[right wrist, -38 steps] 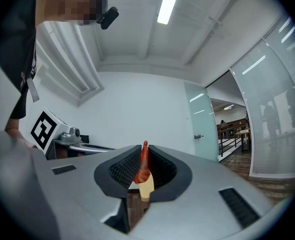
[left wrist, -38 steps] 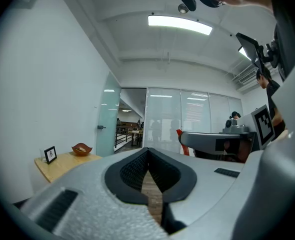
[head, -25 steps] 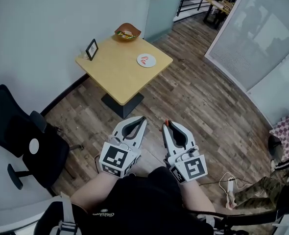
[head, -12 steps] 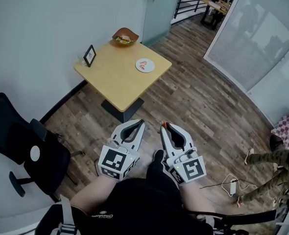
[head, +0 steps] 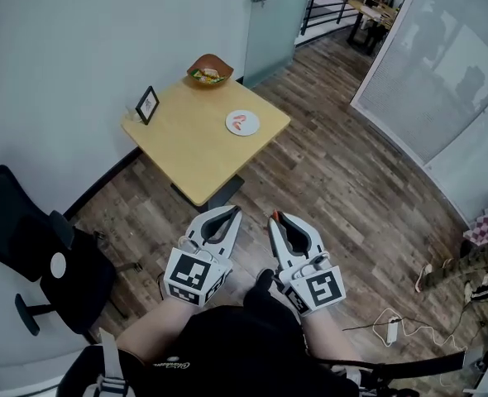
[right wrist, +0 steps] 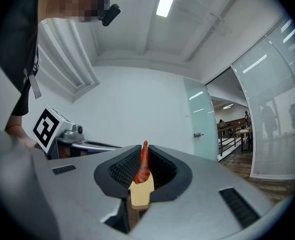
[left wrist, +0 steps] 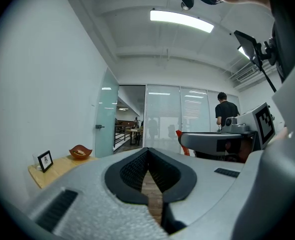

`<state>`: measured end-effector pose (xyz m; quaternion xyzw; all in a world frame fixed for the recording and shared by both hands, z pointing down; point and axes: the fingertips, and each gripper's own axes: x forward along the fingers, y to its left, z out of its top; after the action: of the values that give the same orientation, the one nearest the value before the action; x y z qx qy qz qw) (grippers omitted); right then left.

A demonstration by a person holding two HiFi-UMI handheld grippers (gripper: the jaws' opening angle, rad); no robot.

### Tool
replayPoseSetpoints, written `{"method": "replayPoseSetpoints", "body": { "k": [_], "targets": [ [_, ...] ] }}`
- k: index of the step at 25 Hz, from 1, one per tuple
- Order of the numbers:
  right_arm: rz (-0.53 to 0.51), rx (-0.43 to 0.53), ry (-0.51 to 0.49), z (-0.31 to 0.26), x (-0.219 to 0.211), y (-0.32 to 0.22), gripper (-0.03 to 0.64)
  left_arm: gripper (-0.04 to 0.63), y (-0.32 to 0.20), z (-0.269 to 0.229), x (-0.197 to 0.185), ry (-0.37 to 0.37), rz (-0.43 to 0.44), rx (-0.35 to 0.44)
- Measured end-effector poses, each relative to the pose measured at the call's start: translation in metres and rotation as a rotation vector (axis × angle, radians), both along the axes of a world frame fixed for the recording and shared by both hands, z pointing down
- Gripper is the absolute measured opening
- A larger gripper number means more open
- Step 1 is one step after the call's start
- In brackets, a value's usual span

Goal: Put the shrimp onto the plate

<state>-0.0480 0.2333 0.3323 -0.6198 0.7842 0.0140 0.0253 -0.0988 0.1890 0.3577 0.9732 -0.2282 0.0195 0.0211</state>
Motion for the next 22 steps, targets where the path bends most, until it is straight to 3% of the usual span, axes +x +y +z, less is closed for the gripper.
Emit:
{"method": "replayPoseSetpoints", "body": {
  "k": [6,14,22],
  "targets": [
    [-0.032,0.004,0.003,-0.007,0.071,-0.022,0.044,0.002,-0.031,-0.01,0.061,-0.029,-0.045,0.004],
    [-0.078,0.031,0.001,-0.02,0.161,-0.049,0.044,0.002,-0.064,-0.035,0.149,-0.014,-0.106,0.042],
    [-0.111,0.034,0.011,-0.017,0.201,-0.076,0.044,0.002,-0.082,-0.026,0.187,-0.011,-0.143,0.025]
  ]
}}
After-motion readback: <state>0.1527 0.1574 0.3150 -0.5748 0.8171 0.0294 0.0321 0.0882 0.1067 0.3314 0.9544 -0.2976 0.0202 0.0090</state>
